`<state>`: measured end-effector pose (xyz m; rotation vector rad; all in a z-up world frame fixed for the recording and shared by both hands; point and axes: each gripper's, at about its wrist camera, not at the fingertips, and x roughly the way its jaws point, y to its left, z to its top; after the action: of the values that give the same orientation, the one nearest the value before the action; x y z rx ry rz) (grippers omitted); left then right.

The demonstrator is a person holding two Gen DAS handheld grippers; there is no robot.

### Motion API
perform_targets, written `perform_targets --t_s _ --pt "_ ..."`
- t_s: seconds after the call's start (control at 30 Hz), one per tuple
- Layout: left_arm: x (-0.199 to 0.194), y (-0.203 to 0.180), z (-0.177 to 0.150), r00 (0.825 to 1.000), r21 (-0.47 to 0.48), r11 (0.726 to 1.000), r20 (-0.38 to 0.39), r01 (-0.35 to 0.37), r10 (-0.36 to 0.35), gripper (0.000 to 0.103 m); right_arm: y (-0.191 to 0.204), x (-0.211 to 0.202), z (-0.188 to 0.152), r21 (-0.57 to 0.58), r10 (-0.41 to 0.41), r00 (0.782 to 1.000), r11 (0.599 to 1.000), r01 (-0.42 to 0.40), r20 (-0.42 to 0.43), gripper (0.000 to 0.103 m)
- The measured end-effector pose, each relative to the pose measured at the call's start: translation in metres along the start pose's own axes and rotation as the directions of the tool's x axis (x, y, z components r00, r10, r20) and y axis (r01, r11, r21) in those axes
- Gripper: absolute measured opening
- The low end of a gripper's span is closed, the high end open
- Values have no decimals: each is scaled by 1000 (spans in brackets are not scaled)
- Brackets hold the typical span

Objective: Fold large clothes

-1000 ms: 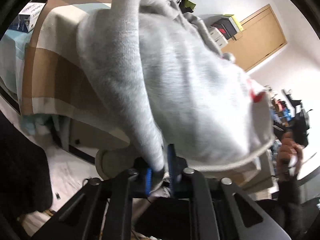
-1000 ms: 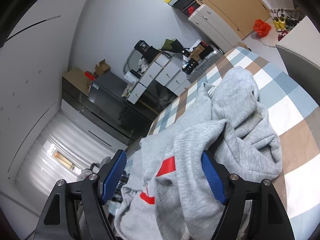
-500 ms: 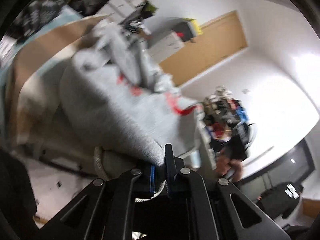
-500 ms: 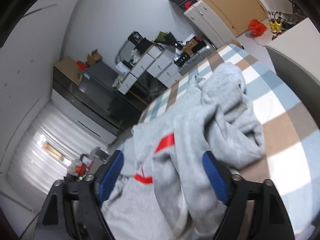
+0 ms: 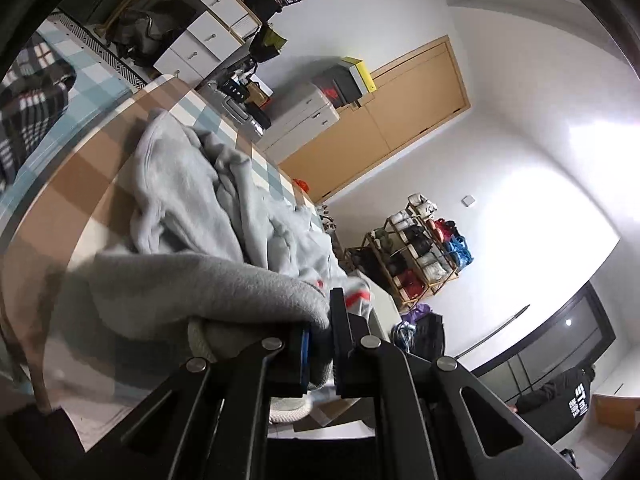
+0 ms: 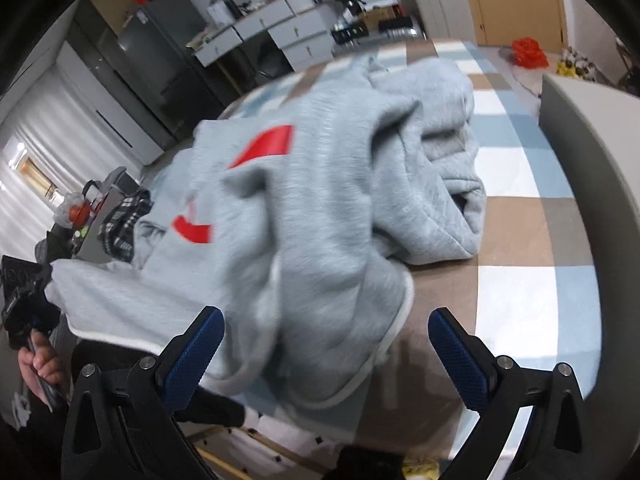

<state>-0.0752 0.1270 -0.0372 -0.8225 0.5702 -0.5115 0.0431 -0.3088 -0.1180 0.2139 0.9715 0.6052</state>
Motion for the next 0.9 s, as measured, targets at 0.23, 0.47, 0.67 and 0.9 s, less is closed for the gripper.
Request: perform_targets --t_s 0.23,0.47,0.67,0.9 --pt "6 20 32 999 -38 998 28 -39 41 4 -7 28 10 40 62 994 998 -58 -94 39" --pt "12 28 42 998 -59 997 -9 -57 57 4 -21 10 -5 211 226 969 957 -201 -103 11" --pt "-12 7 20 999 -78 997 -41 -8 5 4 -23 -70 -32 299 499 855 802 -517 142 11" --pt "-65 -4 -25 997 -204 976 17 79 -77 4 -35 -135 -95 304 584 736 672 -675 342 11"
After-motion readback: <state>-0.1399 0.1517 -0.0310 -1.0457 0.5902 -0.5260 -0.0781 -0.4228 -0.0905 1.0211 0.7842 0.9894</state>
